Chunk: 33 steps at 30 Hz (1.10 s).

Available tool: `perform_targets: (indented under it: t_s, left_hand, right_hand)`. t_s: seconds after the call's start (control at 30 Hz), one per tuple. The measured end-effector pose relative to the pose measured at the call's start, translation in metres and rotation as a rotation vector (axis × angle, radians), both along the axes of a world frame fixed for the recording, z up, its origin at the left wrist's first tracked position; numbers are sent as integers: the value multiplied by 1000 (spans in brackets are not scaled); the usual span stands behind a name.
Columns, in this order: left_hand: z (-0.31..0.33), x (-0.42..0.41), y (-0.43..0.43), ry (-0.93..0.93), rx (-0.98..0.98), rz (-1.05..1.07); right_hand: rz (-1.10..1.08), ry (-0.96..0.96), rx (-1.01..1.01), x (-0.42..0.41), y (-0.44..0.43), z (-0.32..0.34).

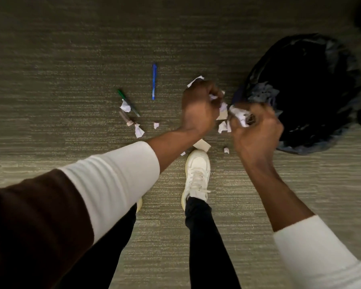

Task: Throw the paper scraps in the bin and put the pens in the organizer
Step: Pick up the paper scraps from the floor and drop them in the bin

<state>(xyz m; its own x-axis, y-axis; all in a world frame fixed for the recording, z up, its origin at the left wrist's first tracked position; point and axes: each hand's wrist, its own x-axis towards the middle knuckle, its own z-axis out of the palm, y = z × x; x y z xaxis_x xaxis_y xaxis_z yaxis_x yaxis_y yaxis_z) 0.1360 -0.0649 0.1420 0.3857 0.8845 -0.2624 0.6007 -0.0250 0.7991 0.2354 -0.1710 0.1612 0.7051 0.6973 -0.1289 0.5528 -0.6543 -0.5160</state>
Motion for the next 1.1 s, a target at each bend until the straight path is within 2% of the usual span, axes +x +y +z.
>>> perform_targets:
  t_s: [0.2, 0.27, 0.37, 0.43, 0.5, 0.6, 0.7, 0.77, 0.83, 0.93, 1.0, 1.1]
  left_hand:
    - [33, 68, -4, -50, 89, -138]
    - [35, 89, -4, -17, 60, -188]
    - [30, 113, -5, 65, -28, -262]
    - [26, 117, -8, 53, -69, -277]
    - [22, 112, -12, 51, -6, -290]
    - [8, 86, -14, 105, 85, -263]
    - [-13, 43, -13, 199, 64, -195]
    - [-31, 12, -13, 355, -4, -147]
    - [-51, -22, -13, 559, -101, -112]
    - [-82, -73, -16, 805, -275, -193]
    - [-101, -101, -21, 891, -393, -225]
    - [-138, -130, -31, 945, -488, -224]
  right_hand:
    - [-314, 95, 67, 69, -8, 25]
    - [-420, 125, 62, 84, -10, 20]
    - [-460, 148, -3, 100, -15, 8]
    - [-470, 124, -40, 106, -20, 4]
    - [-439, 77, -2, 102, -24, 8]
    - [-316, 99, 190, 78, -28, 16]
    - [-143, 225, 307, 36, -31, 12]
    - [-26, 288, 295, 7, -32, 0]
    - [71, 310, 178, -15, -37, -25]
    - [131, 317, -223, -33, -49, -76]
    - [33, 332, -478, -34, -60, -116]
    - [-236, 423, -770, -30, -69, -175]
